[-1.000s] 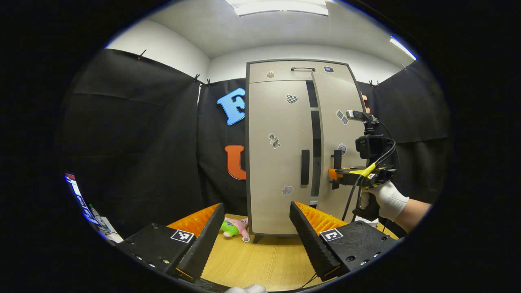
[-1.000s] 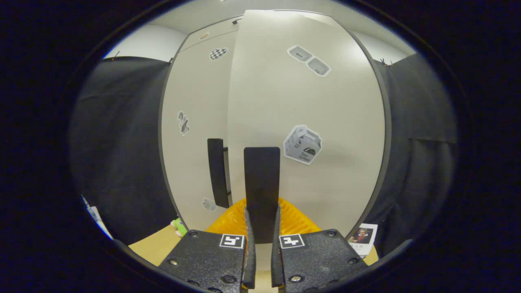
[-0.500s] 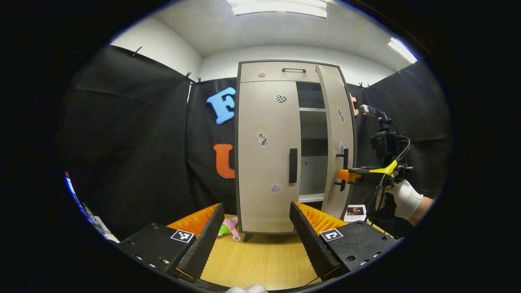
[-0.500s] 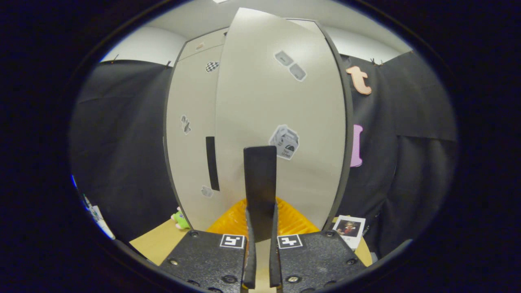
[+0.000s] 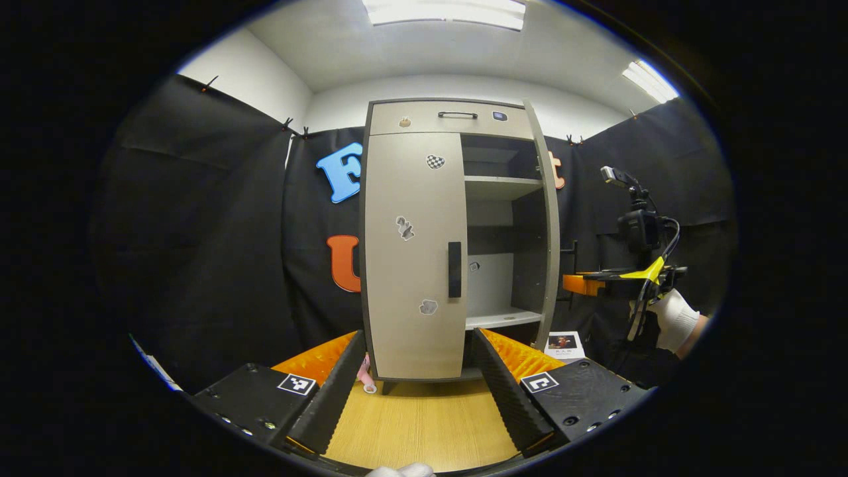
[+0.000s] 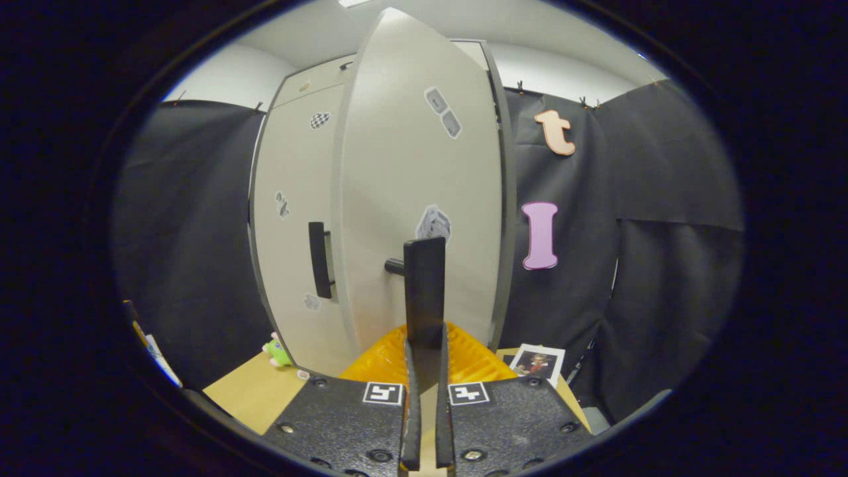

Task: Open the right door of the double-door shoe cabinet with the right hand, and open the left door with the left hand.

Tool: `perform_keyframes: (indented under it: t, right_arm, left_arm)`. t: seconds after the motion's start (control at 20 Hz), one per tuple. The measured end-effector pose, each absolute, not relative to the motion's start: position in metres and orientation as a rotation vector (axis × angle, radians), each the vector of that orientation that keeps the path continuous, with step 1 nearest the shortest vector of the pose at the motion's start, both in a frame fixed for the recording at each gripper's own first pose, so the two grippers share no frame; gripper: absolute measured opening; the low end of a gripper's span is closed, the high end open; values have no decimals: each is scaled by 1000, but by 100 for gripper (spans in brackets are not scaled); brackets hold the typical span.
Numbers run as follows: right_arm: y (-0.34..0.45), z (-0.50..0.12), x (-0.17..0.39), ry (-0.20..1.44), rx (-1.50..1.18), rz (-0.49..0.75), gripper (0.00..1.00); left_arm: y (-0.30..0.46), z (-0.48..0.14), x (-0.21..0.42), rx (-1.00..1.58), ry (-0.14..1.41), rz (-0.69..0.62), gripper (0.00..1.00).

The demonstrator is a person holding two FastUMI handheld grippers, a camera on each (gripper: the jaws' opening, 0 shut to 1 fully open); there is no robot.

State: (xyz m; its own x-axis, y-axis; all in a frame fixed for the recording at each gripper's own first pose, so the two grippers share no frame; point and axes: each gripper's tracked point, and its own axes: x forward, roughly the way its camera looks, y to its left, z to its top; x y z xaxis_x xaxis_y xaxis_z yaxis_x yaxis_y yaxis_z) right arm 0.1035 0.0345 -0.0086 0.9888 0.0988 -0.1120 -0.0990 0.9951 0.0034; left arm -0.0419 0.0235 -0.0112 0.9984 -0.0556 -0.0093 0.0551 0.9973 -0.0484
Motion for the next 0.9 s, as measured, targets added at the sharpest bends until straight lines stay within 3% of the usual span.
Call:
perform_keyframes:
  t: [0.2, 0.9]
  right_arm:
    - [11, -9, 96, 108, 7, 59, 6]
    - [-80, -12, 90, 108, 14, -42, 4]
  left_arm:
    - [11, -10, -37, -48, 11, -89, 96]
    - [-5, -11, -24, -68, 22, -127, 96]
